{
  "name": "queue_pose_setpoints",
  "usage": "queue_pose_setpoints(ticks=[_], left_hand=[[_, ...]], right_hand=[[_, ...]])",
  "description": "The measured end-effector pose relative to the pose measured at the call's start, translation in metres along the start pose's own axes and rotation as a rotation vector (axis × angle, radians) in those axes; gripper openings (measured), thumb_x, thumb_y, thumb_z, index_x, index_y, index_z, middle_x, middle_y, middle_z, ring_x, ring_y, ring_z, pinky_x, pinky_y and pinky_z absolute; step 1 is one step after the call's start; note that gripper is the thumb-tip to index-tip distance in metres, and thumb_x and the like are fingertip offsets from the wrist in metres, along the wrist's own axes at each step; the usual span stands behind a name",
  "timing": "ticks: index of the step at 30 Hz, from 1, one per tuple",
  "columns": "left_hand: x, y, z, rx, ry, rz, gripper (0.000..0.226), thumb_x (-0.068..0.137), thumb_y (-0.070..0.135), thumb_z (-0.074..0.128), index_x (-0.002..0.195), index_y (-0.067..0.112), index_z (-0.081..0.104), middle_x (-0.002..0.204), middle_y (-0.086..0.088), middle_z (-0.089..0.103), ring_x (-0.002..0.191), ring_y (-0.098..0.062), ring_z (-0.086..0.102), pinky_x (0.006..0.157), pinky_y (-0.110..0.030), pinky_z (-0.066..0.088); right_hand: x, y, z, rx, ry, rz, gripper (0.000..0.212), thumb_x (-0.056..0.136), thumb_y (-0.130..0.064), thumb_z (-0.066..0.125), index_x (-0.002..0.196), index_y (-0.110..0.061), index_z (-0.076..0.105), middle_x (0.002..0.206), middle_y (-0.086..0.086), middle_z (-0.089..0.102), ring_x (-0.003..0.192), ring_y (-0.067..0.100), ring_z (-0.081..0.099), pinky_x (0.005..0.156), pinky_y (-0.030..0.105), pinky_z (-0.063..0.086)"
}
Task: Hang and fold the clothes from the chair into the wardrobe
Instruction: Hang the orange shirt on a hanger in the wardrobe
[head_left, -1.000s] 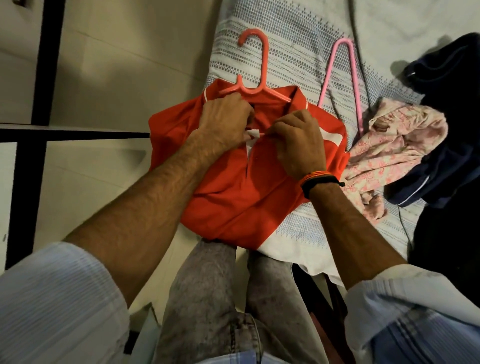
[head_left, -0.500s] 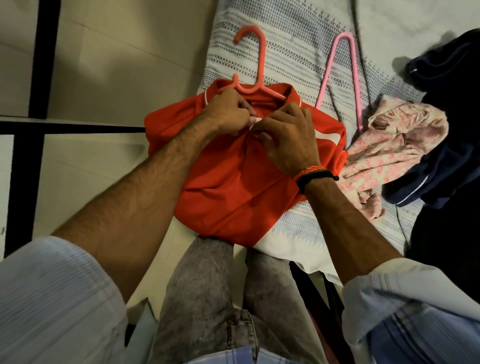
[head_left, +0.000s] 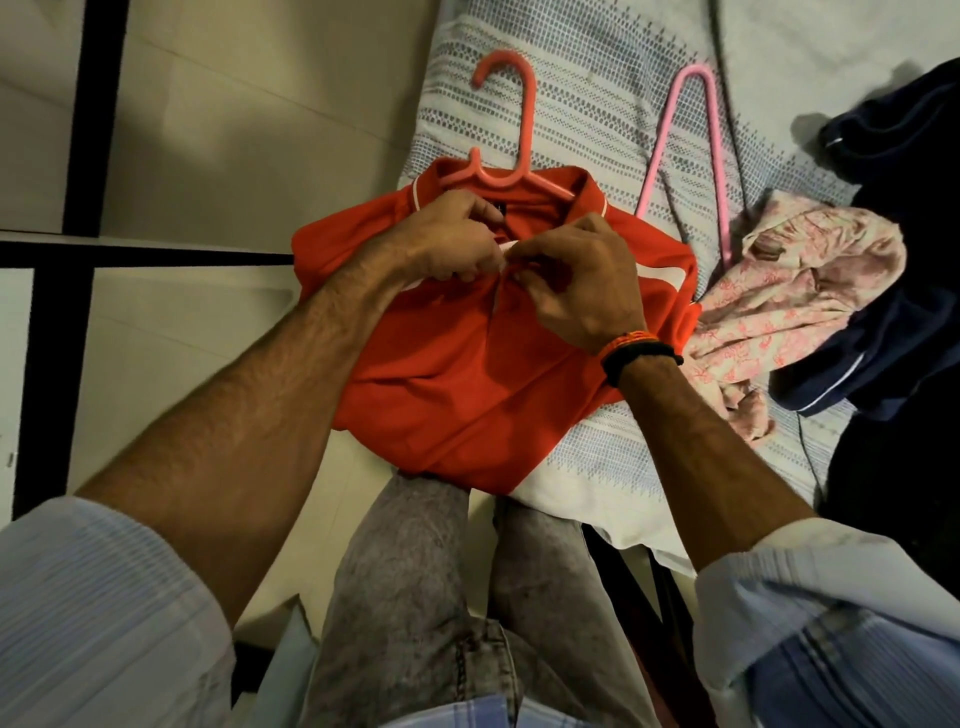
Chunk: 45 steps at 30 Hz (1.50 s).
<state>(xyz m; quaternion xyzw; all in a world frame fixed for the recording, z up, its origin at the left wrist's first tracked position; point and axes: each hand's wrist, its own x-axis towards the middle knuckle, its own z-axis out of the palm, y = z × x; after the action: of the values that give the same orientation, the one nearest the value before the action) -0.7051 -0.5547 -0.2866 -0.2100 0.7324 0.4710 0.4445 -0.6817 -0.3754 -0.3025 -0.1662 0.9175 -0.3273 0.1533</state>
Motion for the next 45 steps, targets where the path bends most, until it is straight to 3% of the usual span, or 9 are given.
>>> queue_pose_setpoints(ticks=[4, 8, 12, 18, 22, 25, 31, 39, 45], left_hand=[[-0.002, -0.010, 0.002, -0.005, -0.049, 0.084, 0.073, 0.071, -0.004, 0.079, 0.133, 0.011, 0.044, 0.106, 0.000, 0.061, 0.083, -0.012, 0.063, 0.061, -0.022, 0.053], [0.002, -0.024, 0.009, 0.127, 0.094, 0.238, 0.067, 0.064, 0.015, 0.088, 0.121, 0.018, 0.053, 0.098, 0.008, 0.066, 0.099, -0.009, 0.065, 0.092, -0.028, 0.052], [0.002, -0.029, 0.014, 0.116, 0.188, 0.293, 0.050, 0.070, 0.010, 0.081, 0.112, 0.020, 0.055, 0.085, 0.015, 0.066, 0.090, -0.006, 0.065, 0.086, -0.028, 0.051], [0.004, -0.030, 0.018, 0.138, 0.225, 0.330, 0.046, 0.073, 0.009, 0.077, 0.111, 0.017, 0.053, 0.089, 0.016, 0.065, 0.098, -0.013, 0.065, 0.092, -0.039, 0.051], [0.004, -0.034, 0.018, 0.128, 0.190, 0.307, 0.060, 0.068, 0.026, 0.087, 0.116, 0.019, 0.052, 0.087, 0.020, 0.063, 0.100, -0.013, 0.065, 0.095, -0.038, 0.050], [0.006, -0.035, 0.018, 0.070, 0.210, 0.301, 0.057, 0.068, 0.021, 0.088, 0.112, 0.020, 0.052, 0.082, 0.017, 0.066, 0.089, -0.005, 0.066, 0.090, -0.030, 0.051], [0.008, -0.034, 0.012, 0.057, 0.172, 0.281, 0.062, 0.064, 0.009, 0.088, 0.108, 0.024, 0.047, 0.084, 0.012, 0.066, 0.089, -0.010, 0.068, 0.083, -0.029, 0.052], [0.004, -0.035, 0.012, 0.246, 0.306, 0.314, 0.057, 0.058, 0.033, 0.092, 0.105, 0.025, 0.061, 0.102, 0.009, 0.069, 0.096, -0.008, 0.065, 0.089, -0.037, 0.053], [-0.015, -0.010, -0.009, 0.263, 0.623, 0.221, 0.038, 0.072, 0.048, 0.080, 0.101, 0.027, 0.070, 0.100, 0.011, 0.072, 0.094, -0.008, 0.066, 0.084, -0.027, 0.051]], right_hand=[[0.003, -0.002, -0.005, -0.006, -0.048, 0.042, 0.023, 0.071, -0.035, 0.066, 0.091, -0.028, 0.076, 0.075, -0.011, 0.059, 0.079, 0.014, 0.052, 0.064, 0.027, 0.038], [0.013, -0.005, -0.010, 0.001, -0.121, 0.081, 0.032, 0.066, -0.047, 0.059, 0.087, -0.029, 0.076, 0.076, -0.002, 0.066, 0.076, 0.016, 0.059, 0.066, 0.034, 0.049], [0.025, -0.002, -0.021, 0.051, -0.270, 0.096, 0.020, 0.072, -0.038, 0.070, 0.086, -0.026, 0.077, 0.071, -0.015, 0.066, 0.070, 0.005, 0.063, 0.068, 0.029, 0.053], [0.035, 0.004, -0.024, 0.119, -0.400, 0.140, 0.007, 0.082, -0.022, 0.076, 0.088, -0.024, 0.077, 0.069, -0.016, 0.065, 0.065, 0.001, 0.059, 0.064, 0.014, 0.042], [0.031, 0.008, -0.018, 0.226, -0.400, 0.188, 0.020, 0.081, -0.014, 0.076, 0.095, -0.025, 0.066, 0.072, -0.013, 0.068, 0.059, -0.006, 0.058, 0.062, 0.015, 0.044], [0.027, 0.008, -0.016, 0.345, -0.363, 0.236, 0.039, 0.080, -0.009, 0.077, 0.107, -0.020, 0.051, 0.079, -0.002, 0.072, 0.058, 0.001, 0.059, 0.059, 0.013, 0.044], [0.028, 0.014, -0.015, 0.621, -0.450, 0.343, 0.034, 0.087, -0.004, 0.071, 0.105, -0.021, 0.048, 0.079, 0.000, 0.068, 0.075, 0.015, 0.064, 0.073, 0.027, 0.053], [0.031, 0.010, -0.012, 0.196, -0.341, 0.260, 0.024, 0.078, -0.008, 0.073, 0.101, -0.016, 0.068, 0.080, -0.017, 0.064, 0.063, -0.007, 0.057, 0.061, 0.007, 0.043], [0.041, -0.008, -0.026, 0.026, -0.055, 0.262, 0.018, 0.081, -0.027, 0.067, 0.098, -0.021, 0.067, 0.085, -0.009, 0.065, 0.081, 0.012, 0.061, 0.070, 0.028, 0.047]])
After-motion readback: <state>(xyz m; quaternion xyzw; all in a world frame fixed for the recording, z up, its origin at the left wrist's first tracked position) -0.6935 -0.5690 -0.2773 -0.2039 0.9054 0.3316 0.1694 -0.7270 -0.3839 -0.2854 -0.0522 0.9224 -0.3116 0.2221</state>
